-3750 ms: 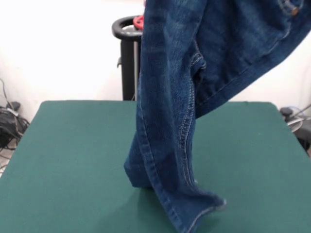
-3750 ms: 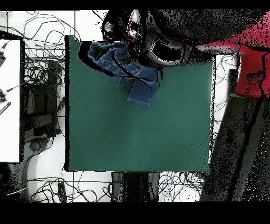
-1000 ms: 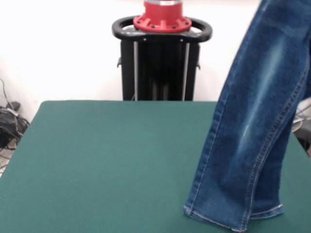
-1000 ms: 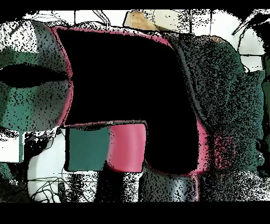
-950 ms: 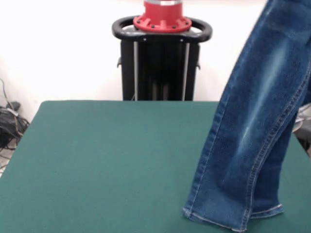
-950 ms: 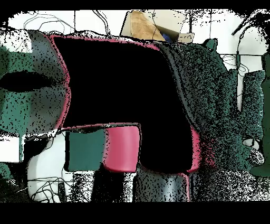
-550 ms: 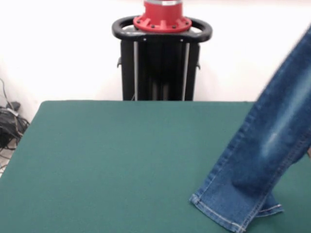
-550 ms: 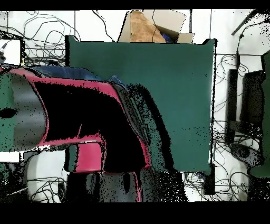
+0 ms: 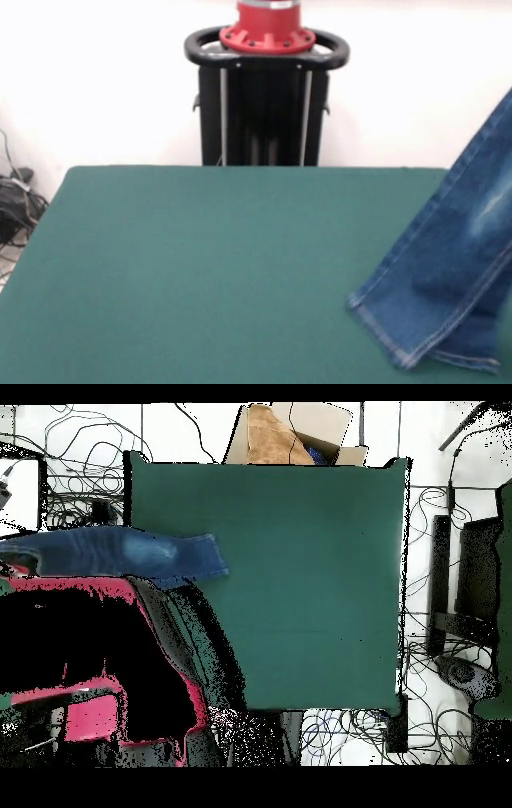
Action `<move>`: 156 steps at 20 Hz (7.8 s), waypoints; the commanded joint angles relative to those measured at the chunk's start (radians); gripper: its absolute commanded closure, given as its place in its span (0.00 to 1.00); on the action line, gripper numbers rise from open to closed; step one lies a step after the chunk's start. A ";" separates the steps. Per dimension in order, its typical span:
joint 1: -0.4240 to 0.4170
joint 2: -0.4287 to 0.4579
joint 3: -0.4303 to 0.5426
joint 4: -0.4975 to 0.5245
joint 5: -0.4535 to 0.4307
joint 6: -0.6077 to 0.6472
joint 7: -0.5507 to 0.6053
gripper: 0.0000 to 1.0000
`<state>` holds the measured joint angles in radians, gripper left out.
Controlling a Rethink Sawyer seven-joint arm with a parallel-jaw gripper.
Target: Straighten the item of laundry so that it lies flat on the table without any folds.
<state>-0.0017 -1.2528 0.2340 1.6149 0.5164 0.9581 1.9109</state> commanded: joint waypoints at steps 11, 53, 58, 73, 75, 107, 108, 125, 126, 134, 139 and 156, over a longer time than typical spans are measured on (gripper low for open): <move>0.147 -0.156 -0.030 0.316 0.406 -0.268 0.033 1.00; -0.113 -0.107 -0.114 0.818 0.584 -0.218 -0.932 1.00; -0.176 -0.110 -0.118 0.827 0.534 -0.161 -0.986 1.00; -0.414 0.004 -0.056 0.820 0.412 -0.114 -1.201 1.00; -0.447 0.026 -0.047 0.816 0.401 -0.106 -1.234 1.00; -0.924 0.523 0.123 0.356 -0.287 0.059 -1.296 1.00; -0.934 0.532 0.130 0.336 -0.303 0.080 -1.294 1.00; -1.057 0.661 0.215 0.118 -0.469 0.298 -1.314 1.00; -1.062 0.665 0.220 0.113 -0.473 0.302 -1.312 1.00; -1.083 0.702 0.240 0.028 -0.529 0.385 -1.314 1.00; -1.096 0.735 0.250 -0.049 -0.571 0.459 -1.333 1.00; -1.126 0.823 0.299 -0.260 -0.684 0.663 -1.381 1.00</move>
<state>-1.1300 -0.4569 0.4501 1.4973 -0.1152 1.4882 0.6374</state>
